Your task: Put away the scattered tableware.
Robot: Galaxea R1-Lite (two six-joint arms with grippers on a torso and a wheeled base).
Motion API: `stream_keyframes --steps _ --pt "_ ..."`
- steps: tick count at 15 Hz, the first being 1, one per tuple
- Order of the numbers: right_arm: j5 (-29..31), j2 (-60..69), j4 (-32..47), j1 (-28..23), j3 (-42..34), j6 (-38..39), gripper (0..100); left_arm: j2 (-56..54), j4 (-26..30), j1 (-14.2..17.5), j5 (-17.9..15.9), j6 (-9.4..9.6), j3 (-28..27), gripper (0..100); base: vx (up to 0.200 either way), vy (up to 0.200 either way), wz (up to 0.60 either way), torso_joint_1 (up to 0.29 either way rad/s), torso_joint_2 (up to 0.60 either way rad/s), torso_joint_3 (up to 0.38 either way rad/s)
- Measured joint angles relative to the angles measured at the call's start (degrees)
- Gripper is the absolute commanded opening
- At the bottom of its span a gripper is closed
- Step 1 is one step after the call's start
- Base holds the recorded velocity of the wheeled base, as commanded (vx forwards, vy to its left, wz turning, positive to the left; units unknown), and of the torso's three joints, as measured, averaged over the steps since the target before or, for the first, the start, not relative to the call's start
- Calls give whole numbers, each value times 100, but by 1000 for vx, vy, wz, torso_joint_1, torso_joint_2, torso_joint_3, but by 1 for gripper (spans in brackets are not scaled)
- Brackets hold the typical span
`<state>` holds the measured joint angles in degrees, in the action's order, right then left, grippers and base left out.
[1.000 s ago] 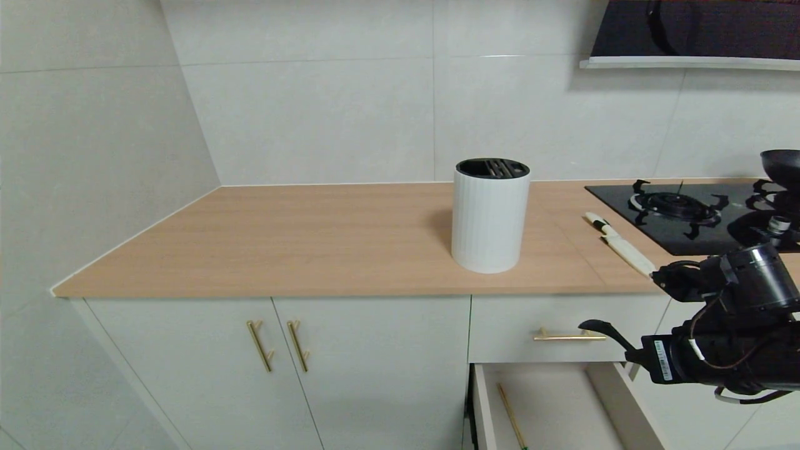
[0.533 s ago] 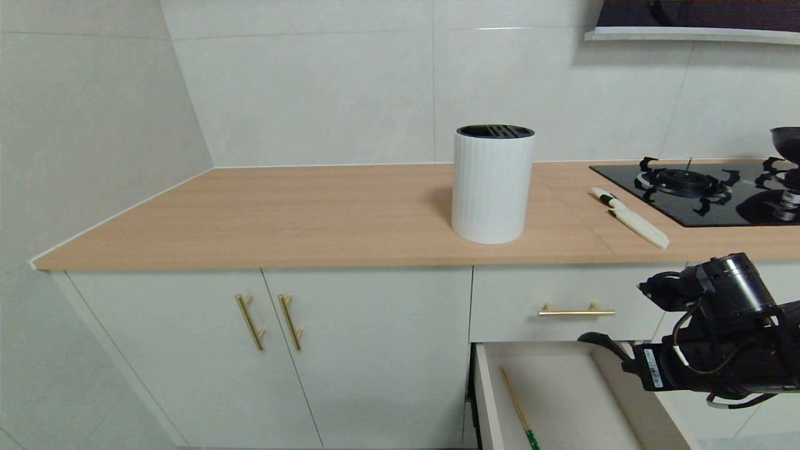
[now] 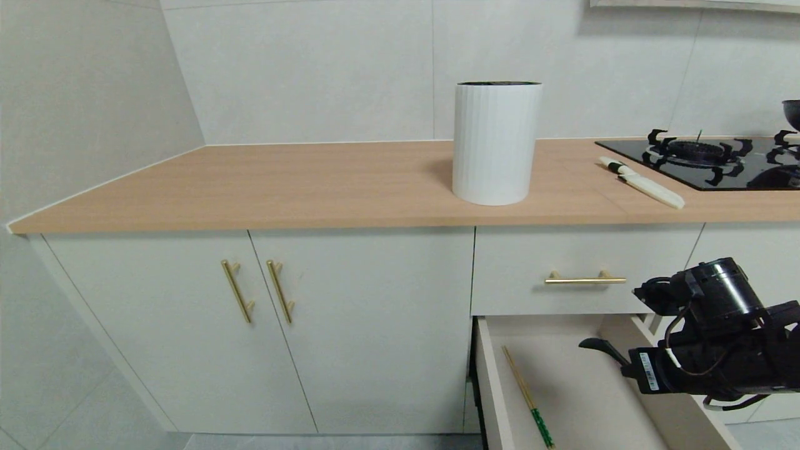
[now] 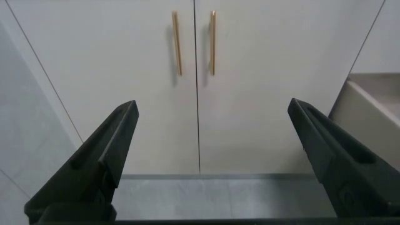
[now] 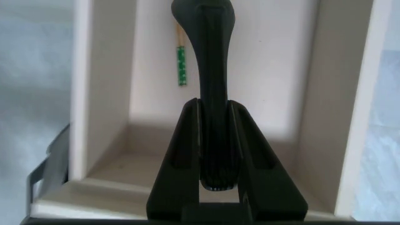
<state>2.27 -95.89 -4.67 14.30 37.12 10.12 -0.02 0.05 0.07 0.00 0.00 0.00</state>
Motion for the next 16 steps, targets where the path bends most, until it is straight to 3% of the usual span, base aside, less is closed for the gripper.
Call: stream_keyframes --steps 4,9,13,16 --pt "5 -44 2 2 -5 0 0 0 0 0 0 0 0 100 0 0 0 -95 404 303" --pt "9 -61 -37 0 2 0 0 0 0 0 0 0 0 100 0 0 0 -16 57 38" --pt "197 -372 -1081 0 -85 37 0 0 -2 0 0 0 0 100 0 0 0 0 0 0" --pt "653 -1226 -2571 0 -300 77 0 0 -2 0 0 0 0 100 0 0 0 0 0 0"
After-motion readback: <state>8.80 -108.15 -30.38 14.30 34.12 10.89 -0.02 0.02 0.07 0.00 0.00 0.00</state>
